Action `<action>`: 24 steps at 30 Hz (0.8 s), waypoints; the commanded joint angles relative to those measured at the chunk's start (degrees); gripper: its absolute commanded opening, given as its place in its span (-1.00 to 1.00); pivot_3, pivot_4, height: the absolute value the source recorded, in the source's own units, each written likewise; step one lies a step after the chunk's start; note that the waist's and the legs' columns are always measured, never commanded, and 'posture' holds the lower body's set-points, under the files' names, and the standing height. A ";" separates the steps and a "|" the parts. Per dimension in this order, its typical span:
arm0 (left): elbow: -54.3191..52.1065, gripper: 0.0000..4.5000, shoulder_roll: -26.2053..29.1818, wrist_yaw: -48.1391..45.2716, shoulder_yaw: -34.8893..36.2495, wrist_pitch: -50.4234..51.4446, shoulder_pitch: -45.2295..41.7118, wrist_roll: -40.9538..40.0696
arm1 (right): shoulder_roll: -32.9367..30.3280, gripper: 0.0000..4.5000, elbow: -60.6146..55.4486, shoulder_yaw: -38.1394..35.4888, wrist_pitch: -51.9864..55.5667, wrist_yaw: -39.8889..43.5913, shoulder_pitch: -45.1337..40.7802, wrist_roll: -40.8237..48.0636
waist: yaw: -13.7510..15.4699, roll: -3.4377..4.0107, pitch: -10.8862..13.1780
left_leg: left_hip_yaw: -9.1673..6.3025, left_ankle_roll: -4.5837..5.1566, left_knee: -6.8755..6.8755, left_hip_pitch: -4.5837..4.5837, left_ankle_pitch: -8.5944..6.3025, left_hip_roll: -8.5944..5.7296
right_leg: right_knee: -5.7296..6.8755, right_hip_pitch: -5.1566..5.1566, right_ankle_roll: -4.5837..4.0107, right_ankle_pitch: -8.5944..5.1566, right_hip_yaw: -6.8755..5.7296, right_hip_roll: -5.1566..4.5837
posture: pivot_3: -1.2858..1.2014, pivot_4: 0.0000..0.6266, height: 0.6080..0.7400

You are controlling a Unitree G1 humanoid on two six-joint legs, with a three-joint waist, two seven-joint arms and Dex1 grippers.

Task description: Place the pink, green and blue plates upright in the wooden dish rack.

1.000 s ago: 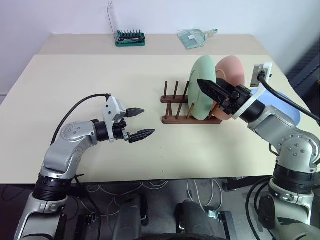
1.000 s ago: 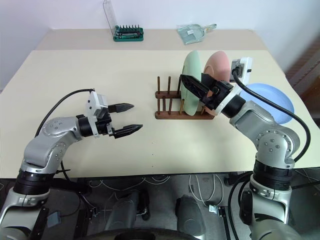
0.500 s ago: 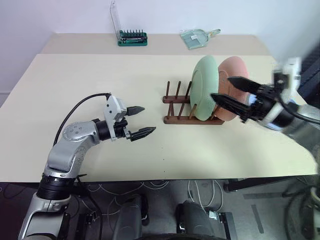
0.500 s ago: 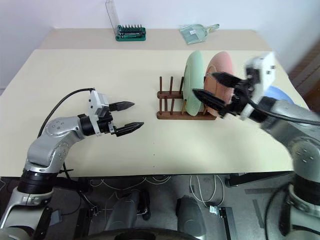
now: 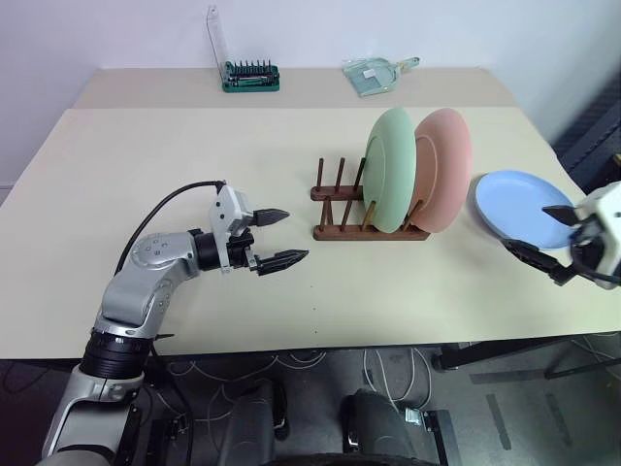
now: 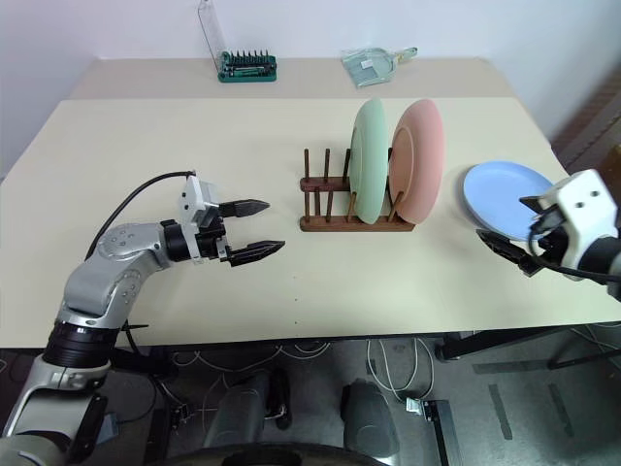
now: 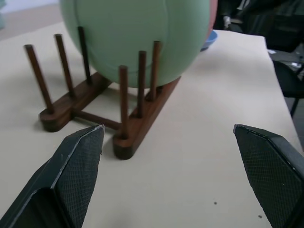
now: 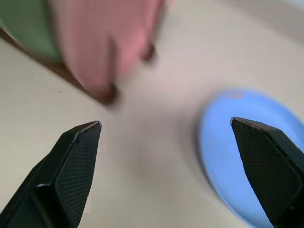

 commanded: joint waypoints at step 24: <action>-4.58 1.00 1.80 0.75 1.65 0.89 1.51 -1.31 | 7.28 -0.96 33.69 19.95 -20.26 -9.68 -22.15 -26.58 | 0.40 0.25 0.11 | 0.04 -0.02 0.10 0.00 0.03 -0.02 | 0.01 0.10 0.08 -0.01 0.00 0.08 | 0.03 -0.52 0.88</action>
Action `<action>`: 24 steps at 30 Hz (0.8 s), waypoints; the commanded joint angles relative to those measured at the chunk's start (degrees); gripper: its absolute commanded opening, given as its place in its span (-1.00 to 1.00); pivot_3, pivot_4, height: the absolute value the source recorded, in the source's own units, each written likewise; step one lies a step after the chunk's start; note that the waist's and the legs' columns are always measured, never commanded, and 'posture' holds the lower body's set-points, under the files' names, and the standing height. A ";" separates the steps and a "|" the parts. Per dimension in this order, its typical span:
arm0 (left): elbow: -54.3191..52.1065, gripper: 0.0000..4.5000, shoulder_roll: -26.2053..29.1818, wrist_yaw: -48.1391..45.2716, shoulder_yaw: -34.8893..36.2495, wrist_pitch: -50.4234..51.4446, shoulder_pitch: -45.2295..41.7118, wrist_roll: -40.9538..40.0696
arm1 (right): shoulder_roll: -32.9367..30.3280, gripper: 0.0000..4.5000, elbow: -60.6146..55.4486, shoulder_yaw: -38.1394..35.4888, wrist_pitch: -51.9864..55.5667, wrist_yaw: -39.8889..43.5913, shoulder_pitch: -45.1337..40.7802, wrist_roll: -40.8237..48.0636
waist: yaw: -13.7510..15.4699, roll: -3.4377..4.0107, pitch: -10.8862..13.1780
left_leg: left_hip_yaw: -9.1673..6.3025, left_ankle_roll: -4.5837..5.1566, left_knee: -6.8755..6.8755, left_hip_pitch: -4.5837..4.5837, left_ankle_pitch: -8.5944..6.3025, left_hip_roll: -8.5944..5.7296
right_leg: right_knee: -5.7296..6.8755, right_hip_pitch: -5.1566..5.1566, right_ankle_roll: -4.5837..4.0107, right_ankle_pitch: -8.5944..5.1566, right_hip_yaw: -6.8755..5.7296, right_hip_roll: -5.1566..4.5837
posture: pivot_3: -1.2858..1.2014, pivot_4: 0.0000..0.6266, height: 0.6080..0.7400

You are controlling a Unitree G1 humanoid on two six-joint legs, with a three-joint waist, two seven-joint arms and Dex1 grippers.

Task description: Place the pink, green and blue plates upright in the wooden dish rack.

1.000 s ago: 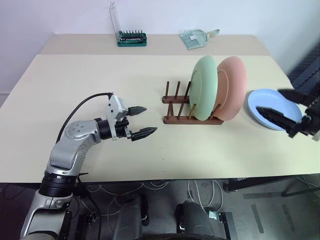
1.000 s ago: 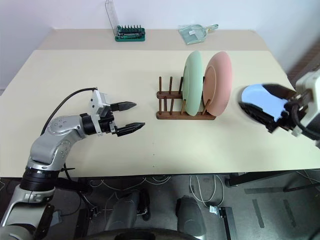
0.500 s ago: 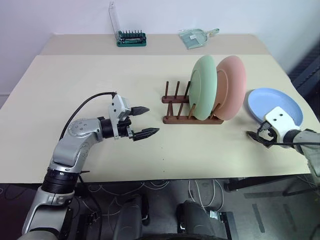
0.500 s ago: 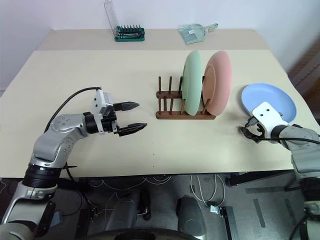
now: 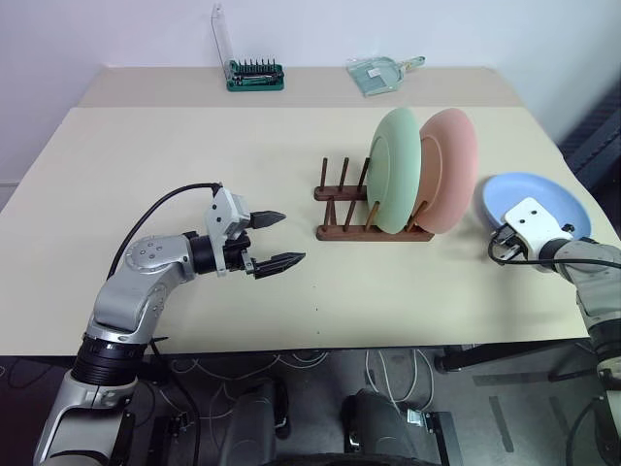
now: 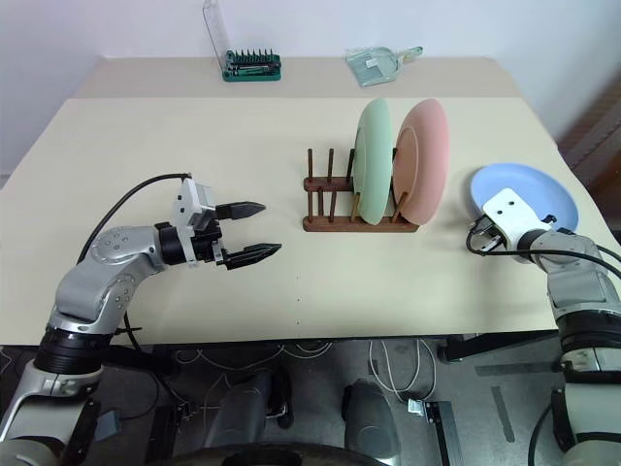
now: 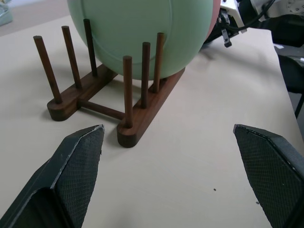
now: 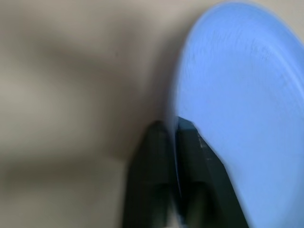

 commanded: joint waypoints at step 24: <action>6.01 1.00 2.19 0.98 4.51 -5.23 -1.21 1.79 | 17.70 -0.96 -57.43 -6.94 25.37 -0.83 -25.08 35.24 | 0.14 0.37 0.14 | 0.00 -0.02 -0.04 -0.12 0.01 0.04 | 0.10 -0.18 -0.02 0.01 0.03 0.03 | 0.03 -0.52 0.88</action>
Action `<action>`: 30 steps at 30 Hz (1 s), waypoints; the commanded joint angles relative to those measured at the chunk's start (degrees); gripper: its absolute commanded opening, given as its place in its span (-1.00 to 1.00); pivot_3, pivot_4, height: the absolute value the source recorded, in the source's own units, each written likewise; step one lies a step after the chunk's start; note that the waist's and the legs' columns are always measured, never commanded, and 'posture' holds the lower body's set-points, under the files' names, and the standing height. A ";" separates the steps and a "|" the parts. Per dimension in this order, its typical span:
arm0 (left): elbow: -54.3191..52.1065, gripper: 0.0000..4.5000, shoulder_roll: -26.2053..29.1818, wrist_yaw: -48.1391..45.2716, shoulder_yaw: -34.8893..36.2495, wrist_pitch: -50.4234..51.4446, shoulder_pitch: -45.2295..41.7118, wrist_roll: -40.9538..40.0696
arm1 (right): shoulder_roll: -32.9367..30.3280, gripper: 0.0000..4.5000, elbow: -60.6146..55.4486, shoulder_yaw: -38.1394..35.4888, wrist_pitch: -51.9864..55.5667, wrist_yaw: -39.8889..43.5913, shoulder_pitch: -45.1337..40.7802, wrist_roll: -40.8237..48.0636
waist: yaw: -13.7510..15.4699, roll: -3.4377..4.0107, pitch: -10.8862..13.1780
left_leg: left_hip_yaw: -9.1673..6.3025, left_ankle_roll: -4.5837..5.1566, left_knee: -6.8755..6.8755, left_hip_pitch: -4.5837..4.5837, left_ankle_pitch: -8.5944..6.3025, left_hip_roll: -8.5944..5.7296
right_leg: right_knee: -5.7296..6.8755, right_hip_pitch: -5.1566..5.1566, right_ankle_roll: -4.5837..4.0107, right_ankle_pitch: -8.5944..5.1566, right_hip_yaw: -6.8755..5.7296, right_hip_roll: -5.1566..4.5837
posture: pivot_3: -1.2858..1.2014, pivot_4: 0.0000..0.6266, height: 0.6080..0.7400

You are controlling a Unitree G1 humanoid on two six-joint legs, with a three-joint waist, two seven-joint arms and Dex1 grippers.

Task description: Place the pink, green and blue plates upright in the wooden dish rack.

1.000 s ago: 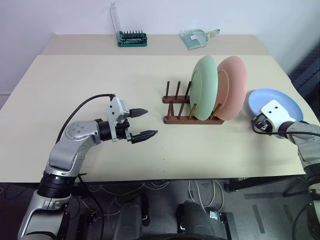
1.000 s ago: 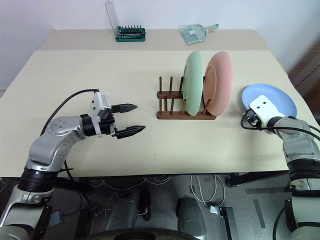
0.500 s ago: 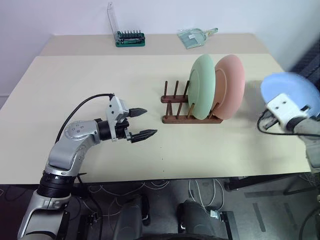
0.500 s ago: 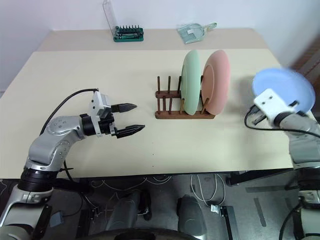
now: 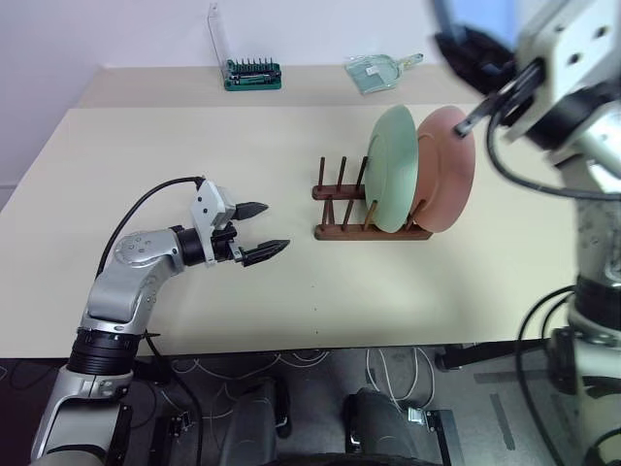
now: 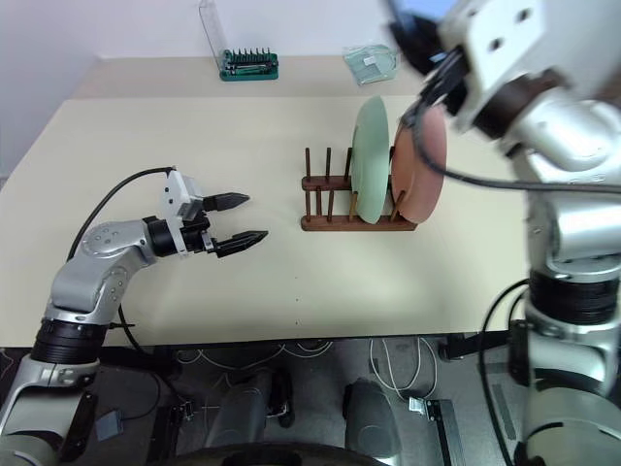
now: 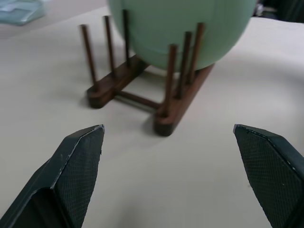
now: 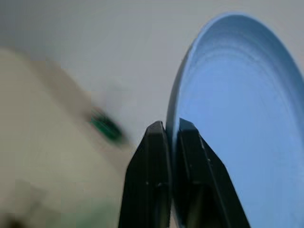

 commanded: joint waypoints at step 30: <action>-4.75 1.00 1.43 1.48 2.09 0.90 1.30 -0.77 | 29.64 -0.96 -2.06 -4.22 14.84 -31.00 11.43 41.55 | -0.29 -0.05 -0.03 | 0.00 -0.02 -0.11 -0.02 0.00 -0.02 | 0.03 -0.08 0.00 0.01 -0.01 0.03 | 0.03 -0.52 0.88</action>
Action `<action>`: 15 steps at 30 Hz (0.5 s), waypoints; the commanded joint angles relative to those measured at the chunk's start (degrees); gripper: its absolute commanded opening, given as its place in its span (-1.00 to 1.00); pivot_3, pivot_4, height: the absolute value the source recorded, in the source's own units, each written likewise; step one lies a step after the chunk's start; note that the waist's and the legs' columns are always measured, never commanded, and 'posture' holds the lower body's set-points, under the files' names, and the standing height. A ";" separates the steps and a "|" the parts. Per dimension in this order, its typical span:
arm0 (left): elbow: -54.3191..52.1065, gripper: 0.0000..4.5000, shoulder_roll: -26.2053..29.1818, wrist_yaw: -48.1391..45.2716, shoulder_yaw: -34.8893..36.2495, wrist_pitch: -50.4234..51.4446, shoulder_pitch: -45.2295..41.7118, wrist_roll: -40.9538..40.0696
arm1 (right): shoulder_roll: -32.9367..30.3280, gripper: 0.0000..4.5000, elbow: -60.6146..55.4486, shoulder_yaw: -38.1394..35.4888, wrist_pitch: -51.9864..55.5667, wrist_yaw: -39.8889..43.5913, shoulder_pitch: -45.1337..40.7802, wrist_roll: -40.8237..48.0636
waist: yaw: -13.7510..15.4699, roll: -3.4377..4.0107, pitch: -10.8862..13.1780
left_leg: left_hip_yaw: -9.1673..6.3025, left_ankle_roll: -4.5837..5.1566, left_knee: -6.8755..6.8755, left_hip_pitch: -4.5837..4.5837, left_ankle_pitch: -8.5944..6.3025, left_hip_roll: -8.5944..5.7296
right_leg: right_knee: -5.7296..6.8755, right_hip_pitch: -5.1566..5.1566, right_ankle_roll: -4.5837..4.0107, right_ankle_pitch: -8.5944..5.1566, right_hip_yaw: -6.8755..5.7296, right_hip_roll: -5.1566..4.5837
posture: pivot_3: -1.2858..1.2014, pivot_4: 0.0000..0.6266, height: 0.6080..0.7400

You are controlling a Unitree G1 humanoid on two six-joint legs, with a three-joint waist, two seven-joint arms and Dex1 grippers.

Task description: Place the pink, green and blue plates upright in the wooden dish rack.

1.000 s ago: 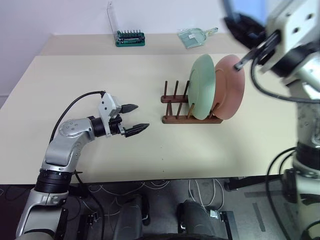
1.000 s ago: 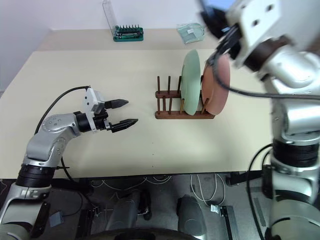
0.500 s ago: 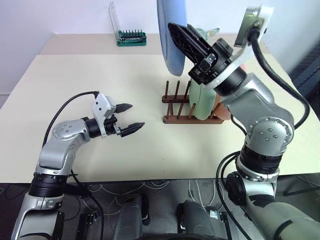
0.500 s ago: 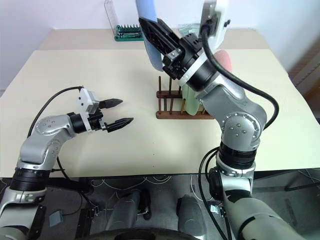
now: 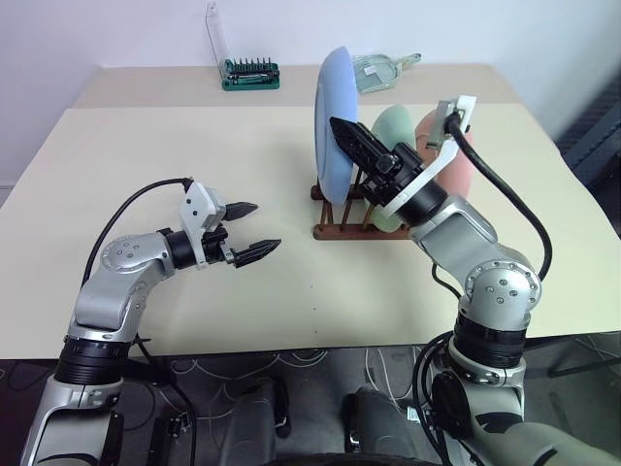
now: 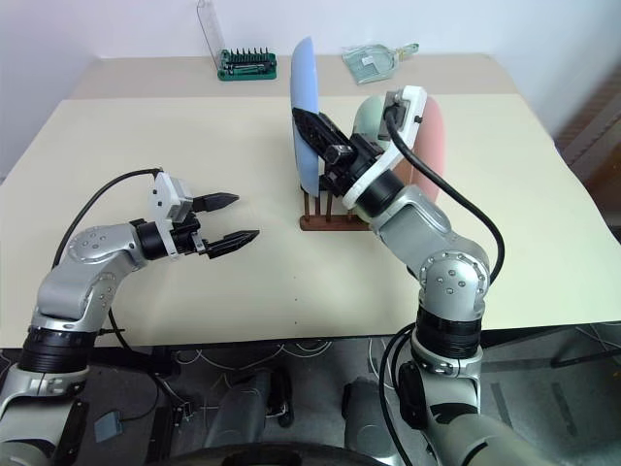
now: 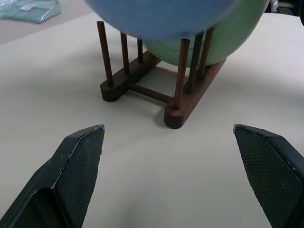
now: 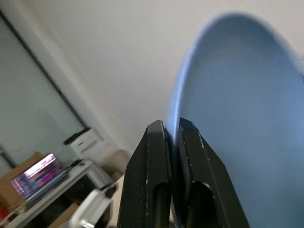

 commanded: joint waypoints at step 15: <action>-1.92 1.00 0.28 -0.19 0.70 0.05 -0.83 -0.27 | -1.26 -0.96 1.70 -1.56 -1.95 -1.98 1.39 3.97 | 0.06 0.00 0.00 | 0.00 0.00 -0.01 -0.01 0.00 0.01 | -0.02 0.00 0.00 0.00 0.00 0.00 | 0.03 -0.52 0.88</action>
